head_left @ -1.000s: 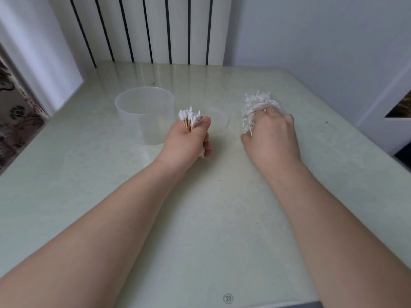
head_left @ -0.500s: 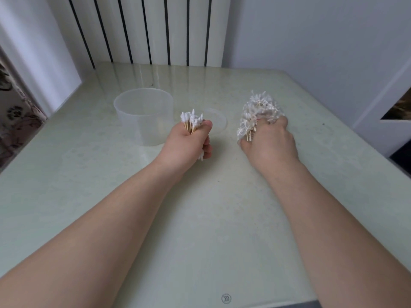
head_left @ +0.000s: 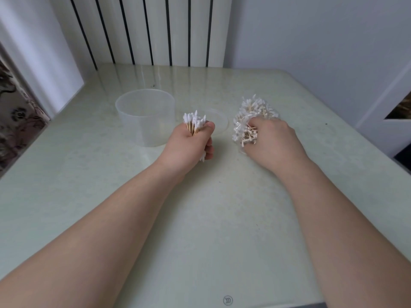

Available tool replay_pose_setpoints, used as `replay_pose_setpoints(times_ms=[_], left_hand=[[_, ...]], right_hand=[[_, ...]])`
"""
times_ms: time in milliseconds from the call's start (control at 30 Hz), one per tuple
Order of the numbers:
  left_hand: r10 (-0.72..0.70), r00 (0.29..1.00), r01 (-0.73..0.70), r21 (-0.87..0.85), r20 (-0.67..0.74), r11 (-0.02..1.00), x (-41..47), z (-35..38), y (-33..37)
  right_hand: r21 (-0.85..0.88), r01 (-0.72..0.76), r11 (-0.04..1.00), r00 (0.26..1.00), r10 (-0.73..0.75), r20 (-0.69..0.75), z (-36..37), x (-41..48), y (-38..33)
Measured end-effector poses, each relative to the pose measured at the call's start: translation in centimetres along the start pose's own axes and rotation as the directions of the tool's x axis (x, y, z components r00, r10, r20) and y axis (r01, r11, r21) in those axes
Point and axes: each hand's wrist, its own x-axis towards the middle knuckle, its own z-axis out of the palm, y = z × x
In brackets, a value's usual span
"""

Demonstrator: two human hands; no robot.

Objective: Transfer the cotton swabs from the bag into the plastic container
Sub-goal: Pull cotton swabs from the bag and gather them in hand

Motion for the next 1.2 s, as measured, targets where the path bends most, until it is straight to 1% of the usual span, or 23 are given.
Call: replay_pose_setpoints(times_ms=[100,200,267,333,400,533,667,767,867,933,1067,1200], left_hand=[[0.011,1.0,-0.011,0.014,0.001,1.0,0.0,0.0,-0.1],[0.048,0.999,-0.048,0.075,0.001,0.996,0.0,0.1,-0.2],[0.097,0.995,-0.097,0.139,0.002,0.986,0.1,0.0,-0.5],[0.163,0.986,-0.165,0.216,0.028,0.962,0.1,-0.2,-0.6],[0.197,0.979,-0.203,0.26,0.053,0.944,0.1,-0.5,-0.7],[0.186,0.982,-0.183,0.294,0.016,0.938,0.2,-0.7,-0.8],[0.129,0.991,-0.117,0.224,-0.043,0.968,0.3,-0.5,-0.7],[0.114,0.992,-0.103,0.167,-0.055,0.981,0.3,-0.5,-0.5],[0.105,0.991,-0.094,0.127,-0.081,0.987,0.3,-0.5,-0.4],[0.083,0.991,-0.075,0.081,-0.109,0.994,0.4,-0.5,-0.4],[0.043,0.991,-0.041,0.024,-0.123,0.999,0.4,-0.6,-0.4],[0.05,0.993,-0.045,0.047,-0.107,0.998,0.3,-0.4,-0.2]], right_hand=[[0.072,0.022,0.997,1.0,-0.022,-0.004,-0.6,-0.5,-0.3],[0.113,0.067,0.991,0.998,-0.066,-0.017,-0.7,-1.0,-1.0],[0.141,0.109,0.984,0.994,-0.107,-0.023,-0.4,-1.1,-1.7],[0.219,0.138,0.966,0.99,-0.138,-0.015,-0.1,-1.3,-2.3],[0.283,0.142,0.949,0.989,-0.147,-0.004,0.3,-1.3,-2.6],[0.332,0.159,0.93,0.987,-0.161,-0.023,0.2,-1.5,-2.7],[0.289,0.202,0.936,0.979,-0.204,-0.024,0.0,-1.6,-2.9],[0.224,0.272,0.936,0.961,-0.251,-0.118,-0.1,-1.3,-2.9],[0.152,0.348,0.925,0.927,-0.316,-0.2,-0.3,-1.3,-2.9],[0.115,0.368,0.923,0.911,-0.332,-0.246,-0.3,-1.1,-2.7],[0.144,0.388,0.91,0.898,-0.338,-0.282,0.0,-0.9,-2.7],[0.193,0.386,0.902,0.881,-0.298,-0.368,-0.2,-0.9,-2.5]])
